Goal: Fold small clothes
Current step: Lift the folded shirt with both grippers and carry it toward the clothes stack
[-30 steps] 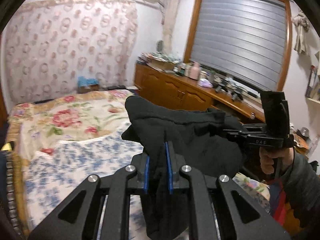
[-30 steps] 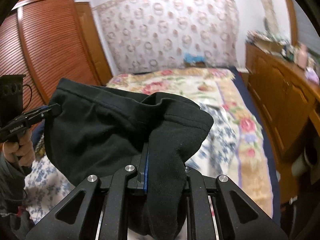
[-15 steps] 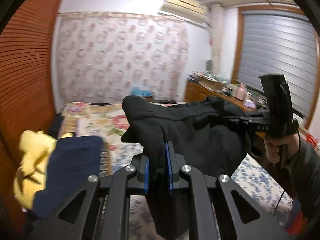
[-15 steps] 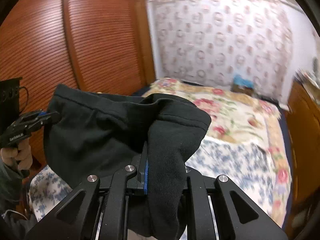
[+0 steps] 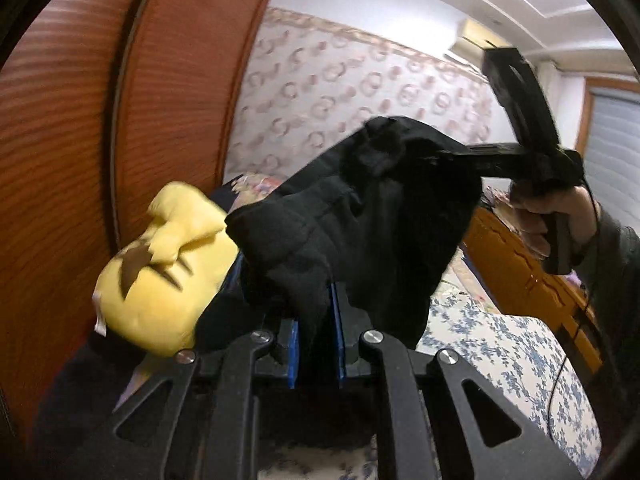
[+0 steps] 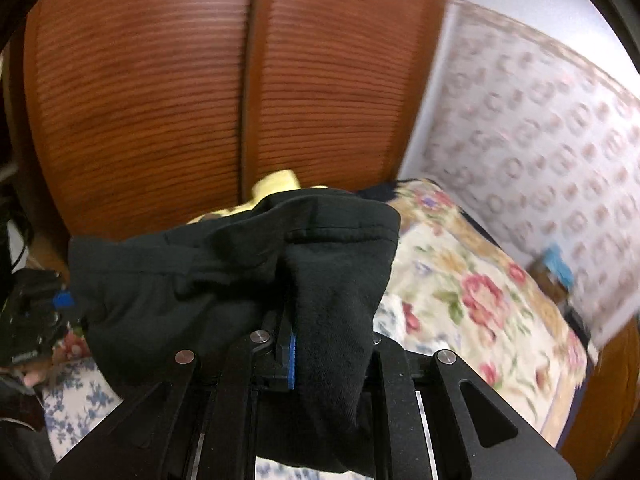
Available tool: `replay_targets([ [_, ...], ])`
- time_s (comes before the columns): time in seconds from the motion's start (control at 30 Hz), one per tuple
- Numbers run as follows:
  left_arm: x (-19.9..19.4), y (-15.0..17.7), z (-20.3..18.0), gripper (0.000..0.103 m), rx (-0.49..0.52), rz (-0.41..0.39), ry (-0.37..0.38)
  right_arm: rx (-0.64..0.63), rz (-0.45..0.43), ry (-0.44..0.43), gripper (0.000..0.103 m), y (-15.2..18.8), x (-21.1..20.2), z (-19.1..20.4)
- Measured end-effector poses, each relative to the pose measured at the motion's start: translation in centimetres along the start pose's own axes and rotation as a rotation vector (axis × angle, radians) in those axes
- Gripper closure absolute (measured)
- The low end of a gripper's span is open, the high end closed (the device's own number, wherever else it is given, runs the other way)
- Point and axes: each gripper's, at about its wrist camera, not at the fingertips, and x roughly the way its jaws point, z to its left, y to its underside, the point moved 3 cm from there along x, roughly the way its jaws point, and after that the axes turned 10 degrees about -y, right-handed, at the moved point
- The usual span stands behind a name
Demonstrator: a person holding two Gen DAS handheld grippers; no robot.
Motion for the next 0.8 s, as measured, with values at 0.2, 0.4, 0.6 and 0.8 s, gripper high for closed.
replay_targets([
  [0.2,2.3,2.5,2.5,0.092,-0.009,0.074,-0.046,0.042,0.059,0.024,0.079,-0.2,6.9,-0.9],
  [0.4,2.1,2.5,2.6,0.091,0.006,0.074,-0.048,0.145,-0.050,0.148,0.045,0.3,5.1,-2.7],
  [0.6,0.8,2.2,2.2,0.088,0.045,0.071,-0.074,0.199,-0.112,0.112,0.045,1.8,3.7,-1.9],
  [0.8,-1.4,1.9,1.9,0.076,0.092,0.031,-0.092,0.233,-0.173,0.069,0.045,3.6,3.3,-0.4],
])
